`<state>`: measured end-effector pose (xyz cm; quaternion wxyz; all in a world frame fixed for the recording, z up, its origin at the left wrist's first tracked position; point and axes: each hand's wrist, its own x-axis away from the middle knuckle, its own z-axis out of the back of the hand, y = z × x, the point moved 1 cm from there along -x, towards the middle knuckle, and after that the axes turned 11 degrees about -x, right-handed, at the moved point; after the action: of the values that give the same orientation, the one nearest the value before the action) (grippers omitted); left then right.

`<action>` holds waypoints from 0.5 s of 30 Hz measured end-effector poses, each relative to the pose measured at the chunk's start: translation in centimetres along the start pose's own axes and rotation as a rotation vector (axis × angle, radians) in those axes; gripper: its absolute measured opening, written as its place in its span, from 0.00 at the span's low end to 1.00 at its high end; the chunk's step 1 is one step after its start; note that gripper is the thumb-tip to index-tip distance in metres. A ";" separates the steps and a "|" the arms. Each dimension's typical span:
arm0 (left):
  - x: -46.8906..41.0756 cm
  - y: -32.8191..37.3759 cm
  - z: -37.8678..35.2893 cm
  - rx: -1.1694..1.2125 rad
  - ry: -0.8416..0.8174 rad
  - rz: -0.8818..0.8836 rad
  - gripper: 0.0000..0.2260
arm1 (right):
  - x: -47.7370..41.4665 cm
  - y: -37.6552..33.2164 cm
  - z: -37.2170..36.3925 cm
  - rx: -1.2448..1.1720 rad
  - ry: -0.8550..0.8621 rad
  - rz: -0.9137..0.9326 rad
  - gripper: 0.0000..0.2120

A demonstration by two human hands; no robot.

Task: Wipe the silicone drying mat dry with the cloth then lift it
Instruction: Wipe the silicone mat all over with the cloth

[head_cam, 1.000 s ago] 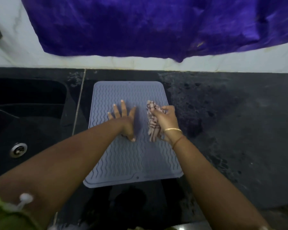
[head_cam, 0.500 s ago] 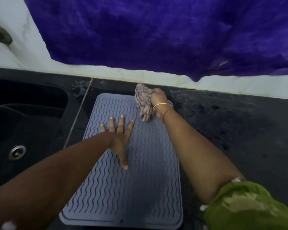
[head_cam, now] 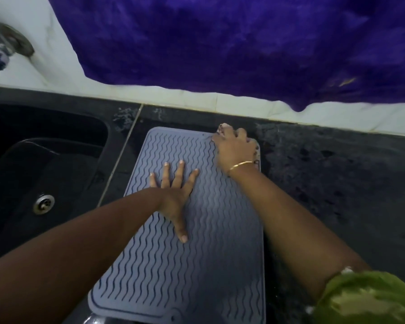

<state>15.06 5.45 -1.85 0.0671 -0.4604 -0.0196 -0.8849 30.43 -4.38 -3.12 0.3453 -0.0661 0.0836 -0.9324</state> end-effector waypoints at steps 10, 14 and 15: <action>0.2 0.2 0.2 -0.016 -0.018 0.014 0.72 | -1.6 -1.5 0.3 -0.036 0.040 -0.194 0.23; 0.3 0.1 0.2 -0.001 -0.005 -0.001 0.71 | -0.5 -1.2 -0.6 -0.041 0.023 -0.034 0.22; 0.3 0.1 0.2 0.007 -0.002 -0.009 0.71 | -0.3 -0.1 -0.2 -0.088 0.015 -0.070 0.23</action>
<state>15.04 5.37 -1.48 0.0646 -0.4611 -0.0250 -0.8847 30.50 -4.09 -3.30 0.3087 -0.0773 0.1245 -0.9398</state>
